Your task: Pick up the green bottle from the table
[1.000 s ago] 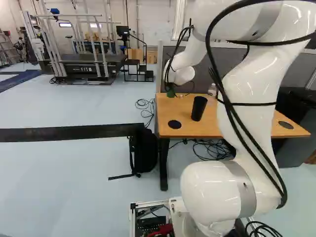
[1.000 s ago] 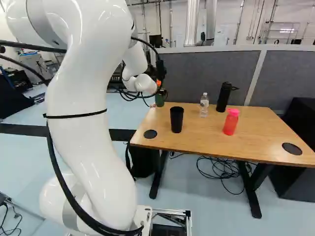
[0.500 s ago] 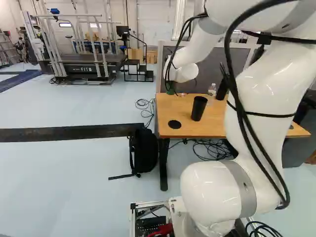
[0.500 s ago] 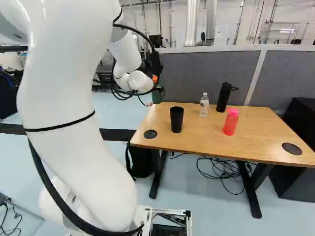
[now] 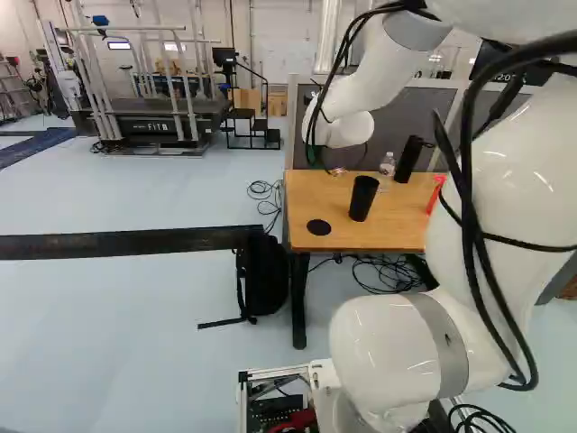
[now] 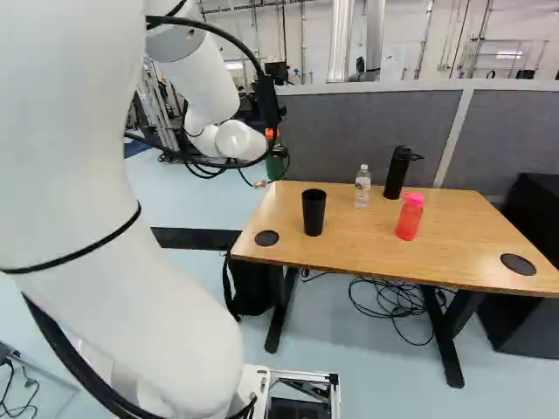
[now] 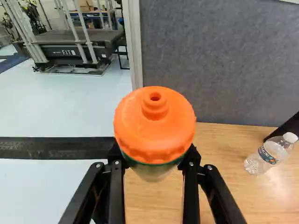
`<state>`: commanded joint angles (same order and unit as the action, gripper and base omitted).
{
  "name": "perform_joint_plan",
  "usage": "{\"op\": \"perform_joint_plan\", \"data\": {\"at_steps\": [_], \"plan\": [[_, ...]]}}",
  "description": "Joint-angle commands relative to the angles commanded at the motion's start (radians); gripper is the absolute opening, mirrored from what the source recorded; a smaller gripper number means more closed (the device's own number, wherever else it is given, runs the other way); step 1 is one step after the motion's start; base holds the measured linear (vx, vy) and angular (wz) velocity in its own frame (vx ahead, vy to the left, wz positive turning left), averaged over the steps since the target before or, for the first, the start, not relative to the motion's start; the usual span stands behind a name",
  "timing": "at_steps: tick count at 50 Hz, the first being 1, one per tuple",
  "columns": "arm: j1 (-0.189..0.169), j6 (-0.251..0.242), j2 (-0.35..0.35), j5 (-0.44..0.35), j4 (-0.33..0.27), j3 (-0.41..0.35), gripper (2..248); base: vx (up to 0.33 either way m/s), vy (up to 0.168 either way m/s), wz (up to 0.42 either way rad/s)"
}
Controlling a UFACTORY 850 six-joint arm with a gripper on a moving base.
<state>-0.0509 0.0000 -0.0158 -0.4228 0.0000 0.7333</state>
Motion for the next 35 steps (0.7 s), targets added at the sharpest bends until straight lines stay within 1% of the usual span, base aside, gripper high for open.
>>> {"op": "perform_joint_plan", "data": {"at_steps": [35], "plan": [[-0.006,0.000,-0.200,0.000,0.000,-0.180,112,0.000,0.000,0.000]]}}
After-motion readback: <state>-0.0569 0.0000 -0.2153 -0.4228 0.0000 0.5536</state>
